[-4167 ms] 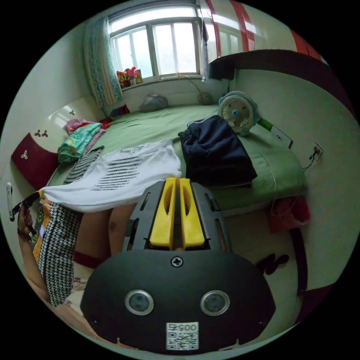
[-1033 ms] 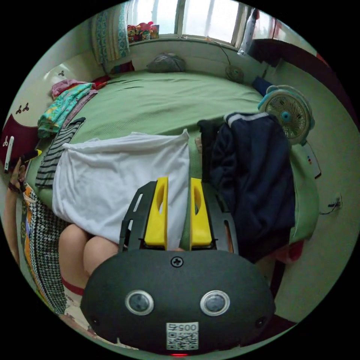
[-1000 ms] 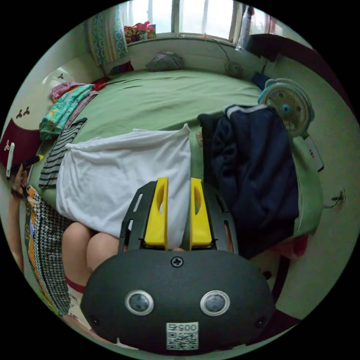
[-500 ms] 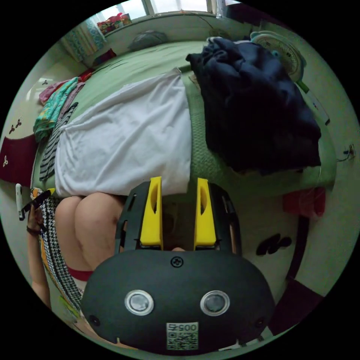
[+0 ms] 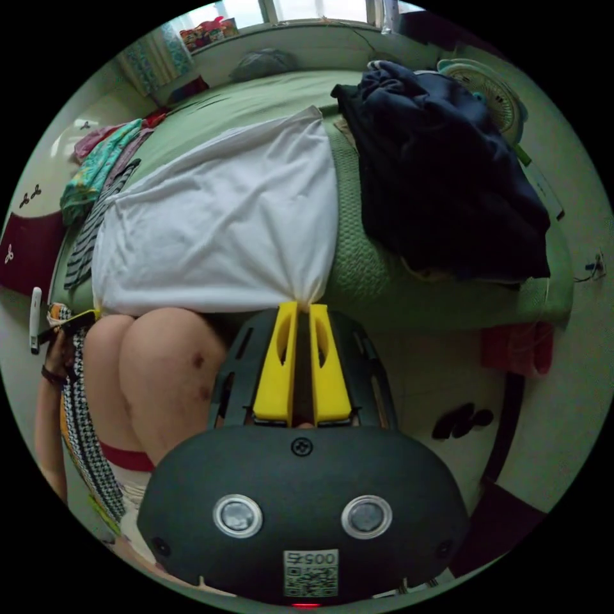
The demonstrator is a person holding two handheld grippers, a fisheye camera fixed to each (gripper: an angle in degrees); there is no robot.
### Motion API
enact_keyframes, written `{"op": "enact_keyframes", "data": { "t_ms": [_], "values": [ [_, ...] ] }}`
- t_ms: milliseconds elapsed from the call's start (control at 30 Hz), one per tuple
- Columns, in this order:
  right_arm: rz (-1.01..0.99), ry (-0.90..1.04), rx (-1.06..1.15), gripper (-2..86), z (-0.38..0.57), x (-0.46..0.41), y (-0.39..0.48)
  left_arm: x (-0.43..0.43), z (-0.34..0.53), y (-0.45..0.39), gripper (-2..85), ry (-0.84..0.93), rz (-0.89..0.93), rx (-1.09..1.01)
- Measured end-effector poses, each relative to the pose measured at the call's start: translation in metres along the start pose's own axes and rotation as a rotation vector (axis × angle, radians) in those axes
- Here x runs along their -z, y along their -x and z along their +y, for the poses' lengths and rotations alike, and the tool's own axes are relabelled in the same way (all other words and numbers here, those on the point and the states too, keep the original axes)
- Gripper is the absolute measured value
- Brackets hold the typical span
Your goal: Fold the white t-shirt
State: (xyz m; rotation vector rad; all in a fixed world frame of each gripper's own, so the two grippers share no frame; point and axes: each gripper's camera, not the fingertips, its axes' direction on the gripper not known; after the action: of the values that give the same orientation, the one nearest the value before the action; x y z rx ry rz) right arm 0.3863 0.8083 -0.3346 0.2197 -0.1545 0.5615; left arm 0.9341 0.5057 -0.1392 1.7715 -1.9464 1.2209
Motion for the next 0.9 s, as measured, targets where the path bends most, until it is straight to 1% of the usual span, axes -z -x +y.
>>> {"op": "enact_keyframes", "data": {
  "t_ms": [33, 133, 200, 233, 300, 367, 467, 633, 767, 900],
  "values": [
    [0.005, -0.003, 0.008, -0.6, 0.001, -0.002, 0.001, -0.006, 0.001, -0.001, 0.3, 0.011, -0.016, 0.008],
    [0.046, 0.018, -0.021, -0.9, -0.002, -0.016, 0.001, -0.016, 0.006, 0.000, -0.2, -0.005, 0.039, 0.043],
    [0.219, 0.067, -0.039, -1.0, -0.004, -0.032, 0.001, -0.017, 0.010, 0.001, -0.1, -0.026, 0.050, 0.052],
    [0.234, 0.072, -0.033, -1.0, -0.004, -0.034, 0.001, -0.016, 0.012, 0.000, 0.2, -0.035, 0.032, 0.042],
    [0.160, 0.038, 0.004, -1.0, 0.002, -0.030, 0.000, -0.010, 0.016, -0.005, 1.1, -0.054, -0.026, 0.011],
    [0.115, -0.022, 0.035, -0.9, 0.004, -0.019, 0.001, 0.002, 0.019, -0.011, 2.4, -0.111, -0.060, -0.033],
    [0.127, -0.089, 0.060, -0.8, -0.004, -0.004, 0.010, 0.019, 0.015, -0.022, 3.2, -0.177, -0.045, -0.060],
    [0.065, -0.169, 0.083, 0.1, -0.033, 0.011, 0.038, 0.036, -0.005, -0.057, 4.3, -0.251, -0.025, -0.131],
    [0.019, -0.212, 0.101, 6.0, -0.066, 0.007, 0.066, 0.034, -0.030, -0.087, 5.7, -0.264, 0.063, -0.194],
    [0.007, -0.238, 0.151, 8.8, -0.101, -0.004, 0.093, 0.028, -0.056, -0.109, 6.7, -0.270, 0.068, -0.228]
  ]
}}
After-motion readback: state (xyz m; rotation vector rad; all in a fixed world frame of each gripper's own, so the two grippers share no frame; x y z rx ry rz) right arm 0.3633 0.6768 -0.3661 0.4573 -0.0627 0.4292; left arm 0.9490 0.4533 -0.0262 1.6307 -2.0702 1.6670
